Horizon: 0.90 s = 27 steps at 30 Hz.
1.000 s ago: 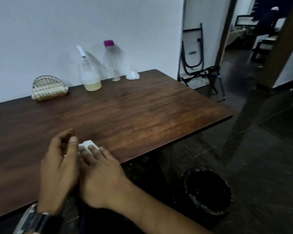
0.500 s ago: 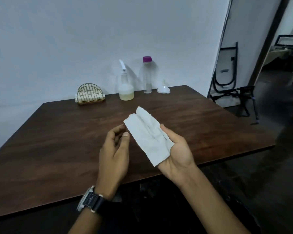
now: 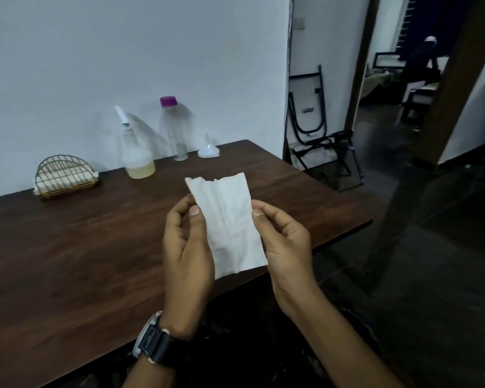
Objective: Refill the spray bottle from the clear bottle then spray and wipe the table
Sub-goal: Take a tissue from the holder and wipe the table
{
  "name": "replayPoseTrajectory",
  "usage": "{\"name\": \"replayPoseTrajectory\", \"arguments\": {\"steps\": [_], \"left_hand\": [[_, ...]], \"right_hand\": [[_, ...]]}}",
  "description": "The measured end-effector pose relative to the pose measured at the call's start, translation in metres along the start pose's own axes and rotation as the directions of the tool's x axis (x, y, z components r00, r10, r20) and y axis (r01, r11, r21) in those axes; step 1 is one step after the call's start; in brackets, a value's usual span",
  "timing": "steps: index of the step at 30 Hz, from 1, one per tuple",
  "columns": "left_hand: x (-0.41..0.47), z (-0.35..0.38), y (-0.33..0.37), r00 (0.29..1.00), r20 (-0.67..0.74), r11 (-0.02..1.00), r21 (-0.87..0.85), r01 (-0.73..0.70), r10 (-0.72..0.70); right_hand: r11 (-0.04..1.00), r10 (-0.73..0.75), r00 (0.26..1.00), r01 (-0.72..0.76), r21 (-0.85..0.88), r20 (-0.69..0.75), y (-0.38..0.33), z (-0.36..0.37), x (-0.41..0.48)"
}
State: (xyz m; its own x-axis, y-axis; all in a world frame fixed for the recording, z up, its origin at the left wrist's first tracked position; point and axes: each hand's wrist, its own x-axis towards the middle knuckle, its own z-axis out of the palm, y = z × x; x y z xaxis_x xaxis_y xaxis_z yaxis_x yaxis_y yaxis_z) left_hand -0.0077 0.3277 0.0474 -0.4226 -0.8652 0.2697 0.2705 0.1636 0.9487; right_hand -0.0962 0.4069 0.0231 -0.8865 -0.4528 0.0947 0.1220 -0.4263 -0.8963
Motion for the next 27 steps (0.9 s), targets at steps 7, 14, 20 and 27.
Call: {"name": "replayPoseTrajectory", "arguments": {"steps": [7, 14, 20, 27], "left_hand": [[0.005, 0.015, -0.005, 0.991, 0.055, 0.991, -0.047, 0.124, -0.122], [0.011, 0.015, -0.005, 0.998, 0.04, 0.998, 0.04, 0.054, -0.056], [0.004, 0.023, -0.004, 0.964, 0.209, 0.943, 0.254, -0.217, 0.165], [-0.038, 0.084, -0.022, 0.88, 0.466, 0.99, 0.045, -0.131, 0.095]], "right_hand": [[0.992, -0.086, 0.995, 0.08, -0.093, -0.058, 0.001, -0.004, 0.002], [0.983, -0.152, 0.979, 0.165, -0.083, 0.138, 0.002, 0.005, -0.013], [0.996, 0.016, 0.972, 0.006, -0.094, 0.234, -0.012, -0.027, -0.001], [0.987, 0.067, 0.997, -0.062, -0.146, 0.029, -0.032, -0.108, 0.016]]}}
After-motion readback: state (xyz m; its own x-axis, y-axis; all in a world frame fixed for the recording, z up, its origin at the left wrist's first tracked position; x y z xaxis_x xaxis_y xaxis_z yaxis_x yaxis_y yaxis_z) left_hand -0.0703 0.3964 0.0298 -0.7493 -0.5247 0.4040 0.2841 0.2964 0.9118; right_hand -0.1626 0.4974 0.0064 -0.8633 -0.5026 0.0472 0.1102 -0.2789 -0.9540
